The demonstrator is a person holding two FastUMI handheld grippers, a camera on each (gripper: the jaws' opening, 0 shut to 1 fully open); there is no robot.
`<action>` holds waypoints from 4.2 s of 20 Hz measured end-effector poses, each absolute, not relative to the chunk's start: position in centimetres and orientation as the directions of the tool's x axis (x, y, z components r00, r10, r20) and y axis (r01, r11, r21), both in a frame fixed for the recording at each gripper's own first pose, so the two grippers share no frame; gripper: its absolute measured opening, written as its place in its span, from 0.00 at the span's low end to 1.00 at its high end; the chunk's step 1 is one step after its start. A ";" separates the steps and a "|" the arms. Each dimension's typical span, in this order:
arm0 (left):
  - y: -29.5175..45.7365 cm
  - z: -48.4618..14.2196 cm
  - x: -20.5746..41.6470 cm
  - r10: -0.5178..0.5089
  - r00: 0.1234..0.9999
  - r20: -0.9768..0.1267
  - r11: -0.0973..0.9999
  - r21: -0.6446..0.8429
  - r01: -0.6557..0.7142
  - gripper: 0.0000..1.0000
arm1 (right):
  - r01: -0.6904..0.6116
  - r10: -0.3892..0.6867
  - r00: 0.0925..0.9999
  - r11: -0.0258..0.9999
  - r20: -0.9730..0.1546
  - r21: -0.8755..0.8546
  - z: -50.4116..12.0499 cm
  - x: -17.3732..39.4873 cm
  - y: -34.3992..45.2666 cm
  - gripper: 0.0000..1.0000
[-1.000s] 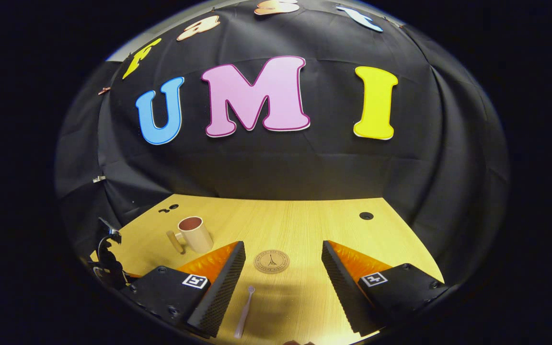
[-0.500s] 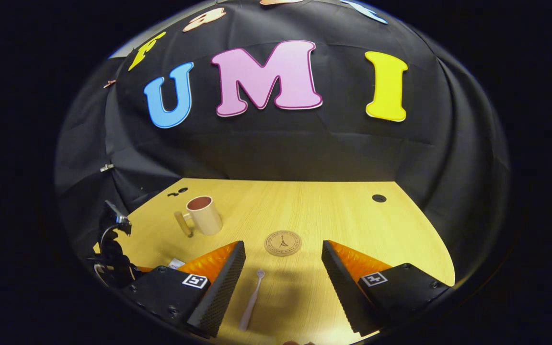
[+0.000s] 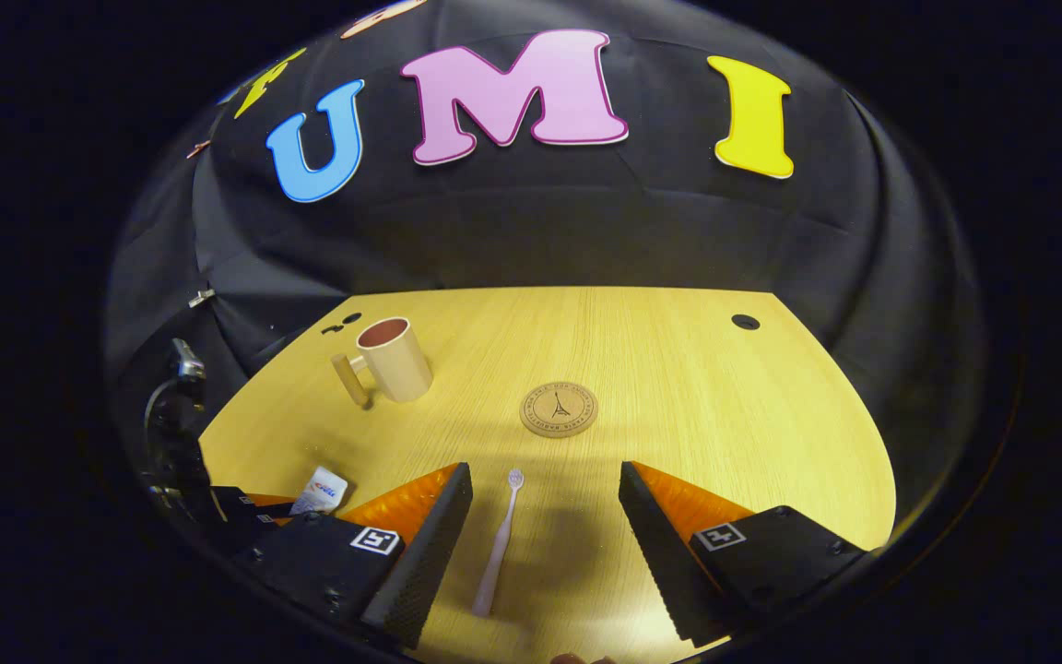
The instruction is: Put the toothbrush and toothpaste on the desktop into the cup, then pick up the cup and place it on the coaster on the desktop.
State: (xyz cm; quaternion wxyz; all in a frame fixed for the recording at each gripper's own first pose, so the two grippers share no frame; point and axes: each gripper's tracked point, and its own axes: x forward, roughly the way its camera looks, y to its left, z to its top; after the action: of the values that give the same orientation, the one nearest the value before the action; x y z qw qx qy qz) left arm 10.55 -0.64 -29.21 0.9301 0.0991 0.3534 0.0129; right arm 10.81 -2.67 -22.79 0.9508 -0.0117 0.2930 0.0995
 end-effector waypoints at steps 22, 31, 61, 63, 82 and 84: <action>1.4 -22.7 4.7 0.092 0.820 -0.565 0.995 0.092 -0.048 0.21 | -0.139 0.038 0.564 0.989 -0.825 -0.050 -33.9 9.0 0.0 0.95; 0.2 -20.8 4.9 0.046 0.847 -0.529 0.998 0.064 -0.014 0.21 | -0.137 0.086 0.552 0.990 -0.829 0.011 -33.8 8.4 2.4 0.16; -1.9 -3.6 24.9 -0.028 0.981 -0.191 0.996 -0.091 0.011 0.21 | -0.219 0.259 0.651 0.964 -0.713 0.149 -25.0 12.5 -3.7 0.07; -2.4 -2.1 27.9 -0.034 0.990 -0.139 0.996 -0.086 0.022 0.21 | -0.208 0.256 0.655 0.966 -0.710 0.157 -25.2 13.0 -4.1 0.07; -1.9 -9.2 41.3 0.043 0.997 -0.060 0.991 -0.127 -0.050 0.23 | -0.191 0.234 0.646 0.971 -0.726 0.143 -27.5 14.6 -6.6 0.07; -1.9 -9.9 41.6 0.049 0.996 -0.070 0.993 -0.104 -0.056 0.24 | -0.196 0.241 0.646 0.969 -0.725 0.147 -27.5 14.6 -6.3 0.07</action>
State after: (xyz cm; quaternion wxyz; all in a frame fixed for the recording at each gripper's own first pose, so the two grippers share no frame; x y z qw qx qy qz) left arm 41.58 -1.90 -9.92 0.9977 -0.0529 0.0339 0.0264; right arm 14.64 -6.29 -27.49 0.9067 0.0275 0.4033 0.1206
